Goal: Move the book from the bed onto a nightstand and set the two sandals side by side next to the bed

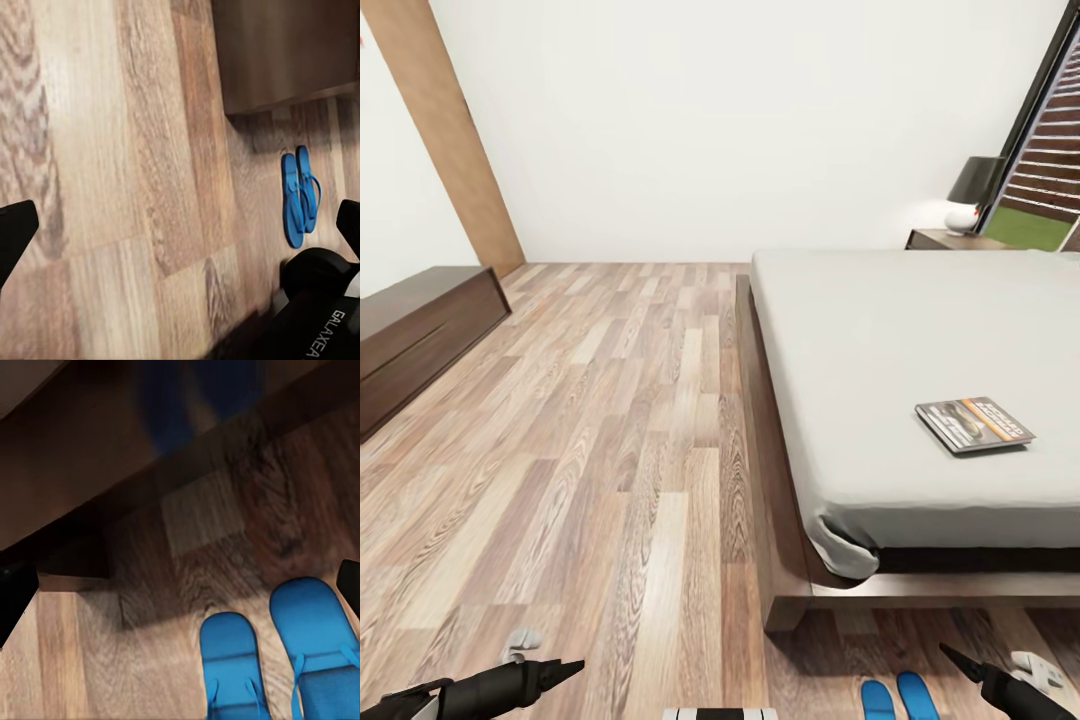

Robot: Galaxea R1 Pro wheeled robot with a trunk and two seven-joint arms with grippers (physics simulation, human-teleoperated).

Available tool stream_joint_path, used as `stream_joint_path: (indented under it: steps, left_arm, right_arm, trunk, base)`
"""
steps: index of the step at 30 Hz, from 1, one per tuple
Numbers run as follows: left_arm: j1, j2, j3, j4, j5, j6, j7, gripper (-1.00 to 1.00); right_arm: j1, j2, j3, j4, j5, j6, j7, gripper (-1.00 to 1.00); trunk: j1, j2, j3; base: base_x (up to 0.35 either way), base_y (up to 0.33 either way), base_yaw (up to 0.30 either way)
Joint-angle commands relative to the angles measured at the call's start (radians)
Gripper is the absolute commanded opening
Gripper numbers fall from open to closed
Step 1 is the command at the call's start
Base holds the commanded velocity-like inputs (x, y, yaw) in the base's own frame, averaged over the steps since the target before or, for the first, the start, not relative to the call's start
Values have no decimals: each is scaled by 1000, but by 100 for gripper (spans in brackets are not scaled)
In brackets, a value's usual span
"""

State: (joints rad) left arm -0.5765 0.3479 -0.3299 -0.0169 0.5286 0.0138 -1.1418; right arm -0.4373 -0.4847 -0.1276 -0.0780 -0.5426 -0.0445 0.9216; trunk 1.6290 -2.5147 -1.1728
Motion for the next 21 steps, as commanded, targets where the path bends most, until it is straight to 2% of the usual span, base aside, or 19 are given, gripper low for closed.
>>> stream_joint_path:
  steps: [1, 21]
  left_arm:
    - [0, 0, -9, 0, 8, 2, -3, 100]
    - [0, 0, -9, 0, 8, 2, -3, 100]
  right_arm:
    - [-1, 0, -7, 1, 9, -5, 3, 100]
    - [0, 0, -7, 1, 9, -6, 3, 100]
  trunk:
    - [-1, 0, 3]
    - [-10, 5, 81]
  base:
    - [0, 0, 0]
    - [0, 0, 0]
